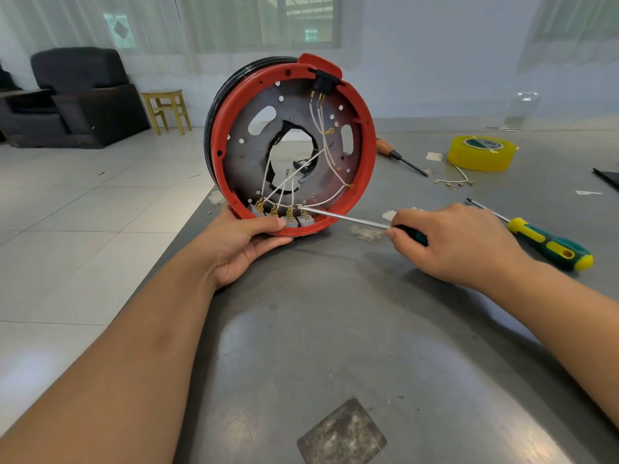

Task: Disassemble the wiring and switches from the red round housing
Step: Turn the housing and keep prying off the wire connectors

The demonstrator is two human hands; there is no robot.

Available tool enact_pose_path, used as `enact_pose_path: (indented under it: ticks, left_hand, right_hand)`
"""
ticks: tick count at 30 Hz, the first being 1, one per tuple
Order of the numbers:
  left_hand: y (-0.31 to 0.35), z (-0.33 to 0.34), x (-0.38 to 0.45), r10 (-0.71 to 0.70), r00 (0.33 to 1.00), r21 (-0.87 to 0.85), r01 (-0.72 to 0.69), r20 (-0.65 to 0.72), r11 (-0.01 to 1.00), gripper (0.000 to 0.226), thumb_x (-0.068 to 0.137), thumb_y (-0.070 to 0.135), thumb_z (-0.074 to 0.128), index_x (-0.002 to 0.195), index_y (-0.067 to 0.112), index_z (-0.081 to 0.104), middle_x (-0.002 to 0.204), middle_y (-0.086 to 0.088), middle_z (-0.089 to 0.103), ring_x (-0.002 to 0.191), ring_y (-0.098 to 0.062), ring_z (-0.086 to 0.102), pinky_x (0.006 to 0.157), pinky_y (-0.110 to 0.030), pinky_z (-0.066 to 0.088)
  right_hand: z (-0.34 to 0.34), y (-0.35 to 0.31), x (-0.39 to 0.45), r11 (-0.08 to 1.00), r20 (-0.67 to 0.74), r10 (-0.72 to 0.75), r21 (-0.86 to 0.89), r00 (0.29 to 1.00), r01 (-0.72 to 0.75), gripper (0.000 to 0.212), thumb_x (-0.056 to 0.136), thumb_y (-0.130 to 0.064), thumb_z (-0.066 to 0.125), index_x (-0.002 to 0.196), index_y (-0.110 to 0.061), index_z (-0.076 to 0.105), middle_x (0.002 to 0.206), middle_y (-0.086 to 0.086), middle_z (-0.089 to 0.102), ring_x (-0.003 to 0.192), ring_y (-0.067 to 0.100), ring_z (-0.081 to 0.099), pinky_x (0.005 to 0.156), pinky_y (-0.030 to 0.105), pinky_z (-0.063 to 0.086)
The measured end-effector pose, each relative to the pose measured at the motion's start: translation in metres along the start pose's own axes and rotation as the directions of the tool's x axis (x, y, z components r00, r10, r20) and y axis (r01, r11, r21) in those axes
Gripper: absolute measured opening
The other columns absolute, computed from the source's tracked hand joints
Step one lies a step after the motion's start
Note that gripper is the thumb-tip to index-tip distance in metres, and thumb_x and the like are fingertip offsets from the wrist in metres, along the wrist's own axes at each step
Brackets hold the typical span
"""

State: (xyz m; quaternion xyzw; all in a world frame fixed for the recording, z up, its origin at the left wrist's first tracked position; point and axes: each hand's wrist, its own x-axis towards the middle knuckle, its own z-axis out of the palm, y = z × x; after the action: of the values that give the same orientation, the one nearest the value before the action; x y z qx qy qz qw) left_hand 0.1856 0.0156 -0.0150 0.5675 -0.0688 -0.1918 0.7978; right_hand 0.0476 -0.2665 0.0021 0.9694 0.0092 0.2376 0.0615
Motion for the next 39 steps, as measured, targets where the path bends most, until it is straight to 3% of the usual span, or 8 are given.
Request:
enact_pose_path:
  ticks: [3,9,13,17,22,25,31,39]
  left_hand:
    - [0.000,-0.001,0.001,-0.001,1.000,0.006,0.001,0.008,1.000,0.061,0.088,-0.017,0.069,0.144,-0.001,0.050,0.126,-0.031,0.070,0.107,-0.040,0.076,0.078,-0.040,0.066]
    - [-0.001,-0.001,0.000,0.017,1.000,0.014,-0.017,0.000,1.000,0.069,0.085,-0.019,0.070,0.147,0.004,0.048,0.117,-0.029,0.074,0.103,-0.040,0.077,0.072,-0.036,0.066]
    - [-0.001,0.000,0.000,0.013,1.000,0.011,-0.013,0.014,1.000,0.072,0.085,-0.020,0.068,0.149,0.004,0.046,0.127,-0.030,0.070,0.104,-0.041,0.077,0.073,-0.036,0.066]
    - [-0.001,0.001,0.000,0.011,1.000,0.020,-0.012,0.021,1.000,0.073,0.085,-0.021,0.068,0.150,0.004,0.045,0.132,-0.029,0.067,0.105,-0.041,0.076,0.073,-0.037,0.066]
    - [0.000,0.000,0.001,0.003,1.000,-0.002,-0.003,-0.009,1.000,0.069,0.086,-0.019,0.068,0.148,0.001,0.046,0.129,-0.034,0.067,0.104,-0.039,0.077,0.073,-0.038,0.066]
    - [0.000,-0.002,0.001,0.002,1.000,-0.031,-0.003,-0.016,1.000,0.061,0.089,-0.018,0.066,0.146,-0.007,0.046,0.124,-0.036,0.068,0.105,-0.040,0.076,0.075,-0.038,0.066]
    - [-0.001,-0.003,0.001,0.006,0.999,-0.073,-0.009,-0.037,0.997,0.054,0.091,-0.018,0.064,0.143,-0.015,0.047,0.122,-0.038,0.068,0.104,-0.042,0.076,0.074,-0.038,0.066]
    - [0.000,-0.003,0.002,0.006,0.999,-0.124,-0.012,-0.045,0.992,0.055,0.091,-0.018,0.062,0.143,-0.010,0.048,0.120,-0.035,0.071,0.106,-0.045,0.075,0.077,-0.040,0.066]
  right_hand:
    - [-0.005,0.004,0.001,1.000,0.050,-0.005,0.018,0.999,0.004,0.043,0.096,-0.062,0.028,0.105,-0.039,0.062,0.056,-0.015,0.041,0.053,0.005,0.043,0.048,0.026,0.044]
    - [-0.008,0.005,0.002,0.999,0.120,-0.046,0.003,0.992,0.046,0.043,0.092,-0.066,0.024,0.106,-0.043,0.057,0.060,-0.017,0.040,0.062,0.013,0.051,0.052,0.028,0.049]
    - [-0.009,0.003,0.003,0.998,0.098,-0.062,0.002,0.993,0.062,0.044,0.092,-0.065,0.023,0.104,-0.043,0.058,0.059,-0.017,0.039,0.058,0.008,0.044,0.048,0.024,0.039]
    - [-0.008,0.002,0.003,0.997,0.101,-0.073,-0.006,0.992,0.074,0.044,0.092,-0.066,0.022,0.105,-0.043,0.057,0.062,-0.017,0.041,0.060,0.009,0.048,0.048,0.025,0.044]
    - [0.002,-0.005,-0.003,0.999,0.066,-0.036,0.004,0.997,0.036,0.044,0.092,-0.066,0.023,0.101,-0.040,0.057,0.064,-0.016,0.035,0.059,0.011,0.040,0.046,0.024,0.023]
    - [0.005,-0.011,-0.004,0.999,0.044,-0.008,0.048,0.999,0.005,0.043,0.094,-0.065,0.025,0.096,-0.038,0.058,0.062,-0.021,0.033,0.055,0.003,0.032,0.046,0.023,0.022]
    - [0.008,-0.015,-0.005,0.997,0.064,0.009,0.082,0.998,-0.015,0.048,0.093,-0.068,0.019,0.097,-0.038,0.056,0.070,-0.015,0.046,0.067,0.017,0.050,0.048,0.024,0.027]
    - [0.013,-0.018,-0.005,0.993,0.090,0.023,0.116,0.996,-0.033,0.047,0.093,-0.068,0.018,0.098,-0.038,0.053,0.079,-0.009,0.060,0.076,0.024,0.058,0.051,0.027,0.033]
